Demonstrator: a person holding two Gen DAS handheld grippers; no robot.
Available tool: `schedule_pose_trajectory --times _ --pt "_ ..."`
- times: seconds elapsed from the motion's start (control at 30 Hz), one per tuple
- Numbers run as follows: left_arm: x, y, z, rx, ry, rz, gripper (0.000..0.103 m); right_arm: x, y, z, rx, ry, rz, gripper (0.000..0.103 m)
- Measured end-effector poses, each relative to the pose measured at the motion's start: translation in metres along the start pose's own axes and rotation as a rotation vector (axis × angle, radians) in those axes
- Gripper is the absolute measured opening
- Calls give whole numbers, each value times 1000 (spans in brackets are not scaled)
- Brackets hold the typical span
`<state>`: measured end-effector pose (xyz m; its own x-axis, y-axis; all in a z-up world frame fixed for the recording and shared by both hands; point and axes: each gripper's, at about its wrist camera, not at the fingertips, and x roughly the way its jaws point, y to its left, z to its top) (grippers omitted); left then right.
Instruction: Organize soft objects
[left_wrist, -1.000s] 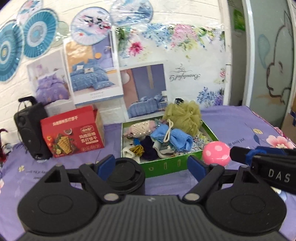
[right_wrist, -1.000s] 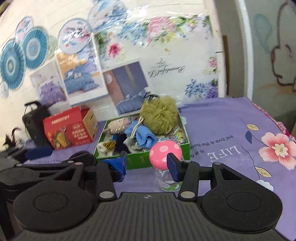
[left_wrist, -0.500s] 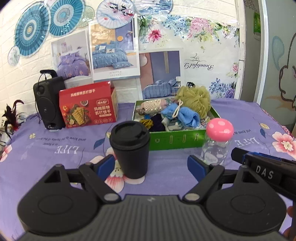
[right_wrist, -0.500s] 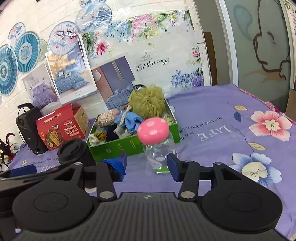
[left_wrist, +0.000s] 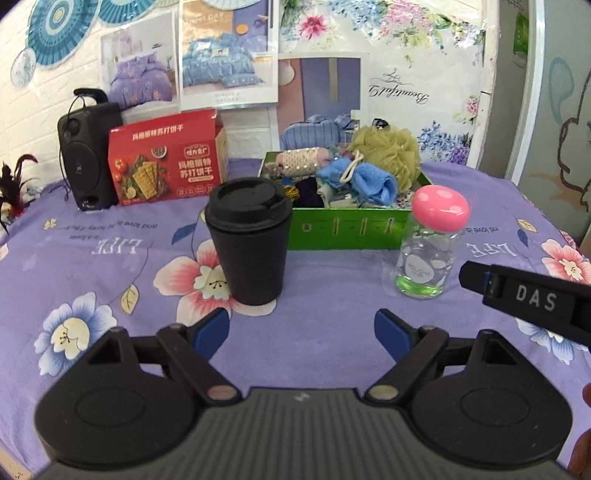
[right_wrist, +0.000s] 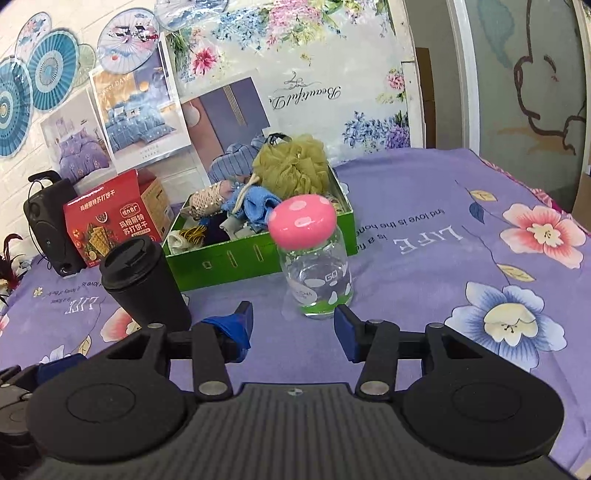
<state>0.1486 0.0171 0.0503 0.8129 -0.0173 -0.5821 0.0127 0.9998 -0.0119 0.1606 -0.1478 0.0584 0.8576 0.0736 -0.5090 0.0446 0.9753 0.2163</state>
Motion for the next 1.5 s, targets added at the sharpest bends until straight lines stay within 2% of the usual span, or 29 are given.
schedule_pose_trajectory --times 0.17,0.3,0.47,0.73,0.87,1.1,1.5 --pt "-20 2 3 1 -29 -20 87 -17 -1 4 12 -21 -27 33" --pt "-43 10 6 -13 -78 -6 88 -36 2 4 8 -54 -20 34" --pt "-58 15 8 -29 -120 22 89 -42 9 0 -12 -54 -4 34" --pt "-35 8 4 1 -61 42 89 -32 0 -7 4 -15 2 34" --pt "-31 8 5 2 -60 49 89 -30 -2 -6 14 -24 4 34" --pt "-23 6 6 2 -32 53 89 -14 -6 -16 -4 38 -11 34" --pt "-20 7 6 0 -14 55 89 -11 -2 -19 -19 61 -7 35"
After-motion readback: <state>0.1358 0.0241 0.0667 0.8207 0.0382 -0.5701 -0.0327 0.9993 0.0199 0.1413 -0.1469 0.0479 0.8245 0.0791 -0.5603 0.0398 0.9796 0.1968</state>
